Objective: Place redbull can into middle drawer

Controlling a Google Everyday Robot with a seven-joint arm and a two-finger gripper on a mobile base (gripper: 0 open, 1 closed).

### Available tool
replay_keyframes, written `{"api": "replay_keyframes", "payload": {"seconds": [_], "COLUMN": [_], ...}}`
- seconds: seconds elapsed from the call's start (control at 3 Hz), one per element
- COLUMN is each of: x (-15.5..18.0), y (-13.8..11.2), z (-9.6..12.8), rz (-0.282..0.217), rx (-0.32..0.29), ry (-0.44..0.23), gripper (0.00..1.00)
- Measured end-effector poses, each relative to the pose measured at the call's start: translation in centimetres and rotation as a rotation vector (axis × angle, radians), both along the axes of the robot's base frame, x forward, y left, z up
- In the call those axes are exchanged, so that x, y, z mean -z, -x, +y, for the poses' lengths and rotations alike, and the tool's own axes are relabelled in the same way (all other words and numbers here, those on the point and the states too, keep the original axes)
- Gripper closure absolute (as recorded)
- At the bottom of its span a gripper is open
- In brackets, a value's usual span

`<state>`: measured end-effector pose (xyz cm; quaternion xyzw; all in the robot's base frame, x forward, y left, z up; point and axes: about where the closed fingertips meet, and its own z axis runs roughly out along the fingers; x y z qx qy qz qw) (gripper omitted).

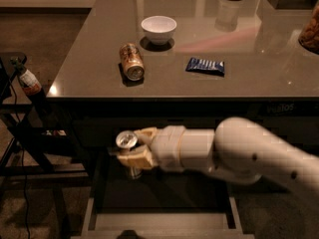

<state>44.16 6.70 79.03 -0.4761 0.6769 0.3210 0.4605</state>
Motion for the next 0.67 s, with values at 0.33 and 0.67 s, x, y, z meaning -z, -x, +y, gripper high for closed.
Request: {"api": "replay_keyframes", "payload": {"seconds": [0.33, 0.67], "x": [7.1, 12.2], "y": [1.3, 0.2], "z": [1.1, 0.7], "rz": [0.066, 0.091], "rx": [0.053, 0.149], "ry": [-0.064, -0.082], "gripper": [1.00, 1.00]}}
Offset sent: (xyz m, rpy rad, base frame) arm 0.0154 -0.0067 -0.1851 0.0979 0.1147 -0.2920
